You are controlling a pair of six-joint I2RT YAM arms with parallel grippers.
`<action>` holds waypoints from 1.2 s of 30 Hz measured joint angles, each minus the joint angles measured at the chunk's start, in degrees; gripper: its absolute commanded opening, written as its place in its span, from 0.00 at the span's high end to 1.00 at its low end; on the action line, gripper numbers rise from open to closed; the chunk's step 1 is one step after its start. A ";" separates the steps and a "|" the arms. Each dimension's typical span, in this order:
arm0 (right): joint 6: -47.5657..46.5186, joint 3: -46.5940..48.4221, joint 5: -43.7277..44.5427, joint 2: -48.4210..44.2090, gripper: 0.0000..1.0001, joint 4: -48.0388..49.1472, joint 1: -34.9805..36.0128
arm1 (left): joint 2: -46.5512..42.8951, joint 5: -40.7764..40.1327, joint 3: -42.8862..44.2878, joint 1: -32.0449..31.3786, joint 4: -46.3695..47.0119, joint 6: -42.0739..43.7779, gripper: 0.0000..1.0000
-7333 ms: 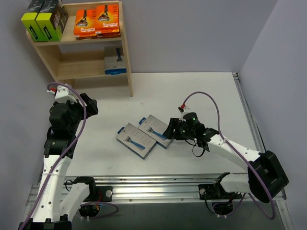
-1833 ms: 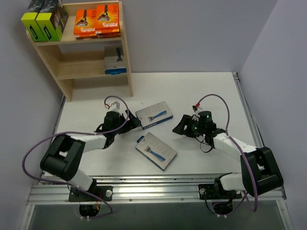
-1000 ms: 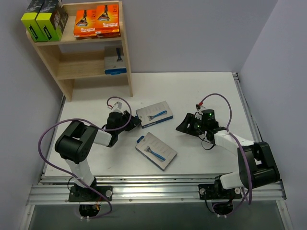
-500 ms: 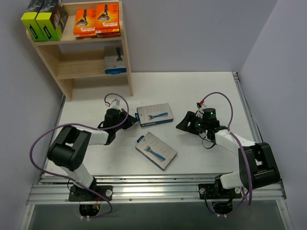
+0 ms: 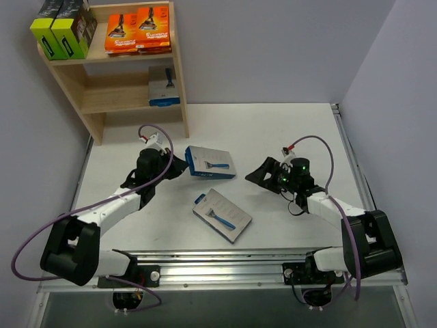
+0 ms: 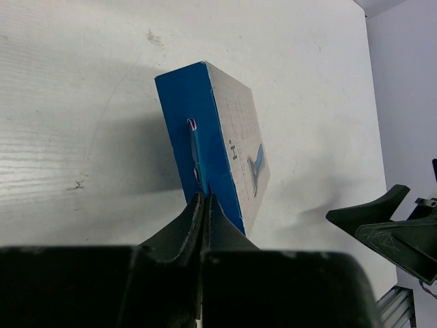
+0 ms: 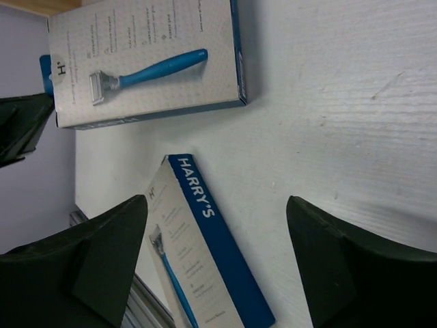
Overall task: Place and organize the shaving razors onto the shelf
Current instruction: Grab a shaving razor with the left arm, then pass the shaving razor from the left arm to the right
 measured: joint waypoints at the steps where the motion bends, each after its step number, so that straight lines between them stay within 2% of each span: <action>1: 1.79 -1.07 -0.24 0.00 0.16 2.16 0.46 | -1.20 -0.24 0.26 0.00 -1.51 0.26 0.98; 5: 9.05 -3.85 0.37 0.09 0.03 8.39 5.09 | -5.33 -0.79 2.10 -0.02 -7.32 0.94 0.98; 11: 25.16 -9.55 8.59 0.02 0.00 19.63 11.91 | -6.58 -1.11 3.50 -0.42 -11.15 0.85 0.98; 16: 33.94 -10.40 14.97 -1.46 0.00 21.42 14.84 | -6.58 -2.82 3.67 -2.54 -14.43 0.52 0.98; 23: 41.68 -8.09 22.05 -2.47 0.00 24.92 22.77 | -6.60 -4.20 4.74 -4.39 -17.66 -0.96 0.98; 36: 49.20 -0.87 28.04 12.24 0.00 33.42 33.46 | -6.67 -7.63 8.87 -6.36 -22.75 -2.95 0.98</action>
